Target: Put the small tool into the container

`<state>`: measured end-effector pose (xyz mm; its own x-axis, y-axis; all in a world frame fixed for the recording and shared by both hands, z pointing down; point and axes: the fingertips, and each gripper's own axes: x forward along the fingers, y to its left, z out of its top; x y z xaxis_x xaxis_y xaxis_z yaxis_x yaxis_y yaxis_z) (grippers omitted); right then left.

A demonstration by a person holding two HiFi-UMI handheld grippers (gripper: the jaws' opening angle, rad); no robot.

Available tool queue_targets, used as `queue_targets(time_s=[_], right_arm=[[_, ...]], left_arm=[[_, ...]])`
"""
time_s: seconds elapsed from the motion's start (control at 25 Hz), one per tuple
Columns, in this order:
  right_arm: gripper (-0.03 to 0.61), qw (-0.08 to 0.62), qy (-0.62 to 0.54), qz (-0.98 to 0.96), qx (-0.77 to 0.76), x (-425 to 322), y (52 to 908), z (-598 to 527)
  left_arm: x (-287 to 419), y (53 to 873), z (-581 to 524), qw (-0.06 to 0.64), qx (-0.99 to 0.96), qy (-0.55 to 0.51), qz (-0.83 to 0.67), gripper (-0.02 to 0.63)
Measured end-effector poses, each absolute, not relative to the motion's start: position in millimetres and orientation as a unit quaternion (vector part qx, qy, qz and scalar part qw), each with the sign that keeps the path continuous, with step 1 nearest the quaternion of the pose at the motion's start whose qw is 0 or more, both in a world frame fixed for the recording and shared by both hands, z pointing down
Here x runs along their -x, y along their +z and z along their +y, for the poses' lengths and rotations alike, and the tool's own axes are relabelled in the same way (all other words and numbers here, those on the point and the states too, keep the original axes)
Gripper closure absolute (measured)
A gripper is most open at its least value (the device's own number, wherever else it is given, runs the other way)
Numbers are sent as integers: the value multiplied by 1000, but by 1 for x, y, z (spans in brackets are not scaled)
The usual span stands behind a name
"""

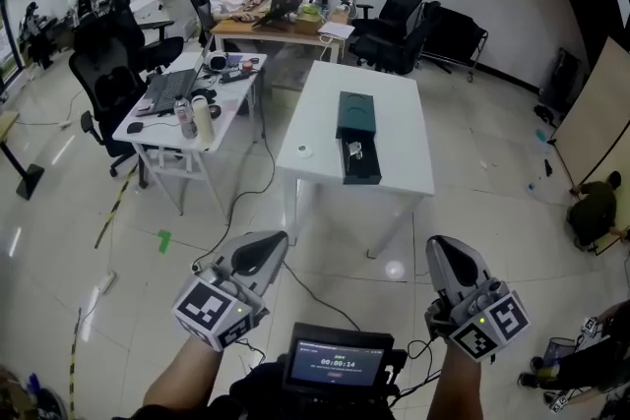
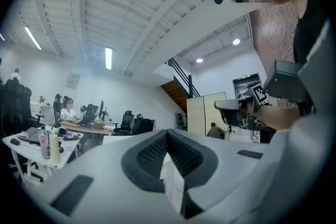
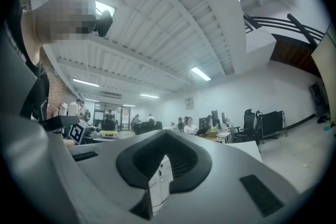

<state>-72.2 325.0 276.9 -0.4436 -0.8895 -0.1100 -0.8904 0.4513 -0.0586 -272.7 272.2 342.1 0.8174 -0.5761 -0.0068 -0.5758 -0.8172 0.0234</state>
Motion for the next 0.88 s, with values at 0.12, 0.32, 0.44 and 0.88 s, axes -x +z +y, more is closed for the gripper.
queue_targets(time_s=[0.12, 0.32, 0.44, 0.88], right_arm=[[574, 65, 3, 853, 518, 47, 278, 359], [574, 55, 7, 863, 503, 0, 272, 407], [574, 50, 4, 865, 500, -40, 269, 443], [572, 62, -8, 865, 498, -111, 267, 495]], left_arm=[[241, 337, 304, 10, -953, -8, -304, 604], [177, 330, 352, 19, -950, -8, -310, 604], [130, 322, 391, 17, -952, -6, -306, 604], [64, 315, 455, 36, -949, 5, -314, 604]])
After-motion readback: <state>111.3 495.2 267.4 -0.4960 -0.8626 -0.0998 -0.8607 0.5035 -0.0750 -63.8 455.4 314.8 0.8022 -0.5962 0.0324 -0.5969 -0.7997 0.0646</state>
